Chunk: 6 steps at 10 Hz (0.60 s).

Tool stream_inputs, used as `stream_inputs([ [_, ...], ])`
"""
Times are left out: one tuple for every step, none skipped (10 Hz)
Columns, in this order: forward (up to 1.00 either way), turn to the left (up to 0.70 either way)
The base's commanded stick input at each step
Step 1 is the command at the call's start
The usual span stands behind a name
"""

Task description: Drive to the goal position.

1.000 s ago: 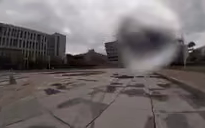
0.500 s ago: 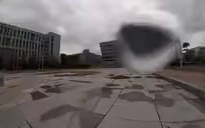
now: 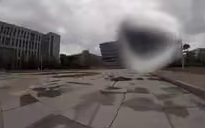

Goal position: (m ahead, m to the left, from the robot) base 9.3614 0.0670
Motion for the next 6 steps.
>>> stream_inputs([
  [0.70, 0.00],
  [0.70, 0.00],
  [0.70, 0.00],
  [0.70, 0.00],
  [0.70, 0.00],
  [0.70, 0.00],
])
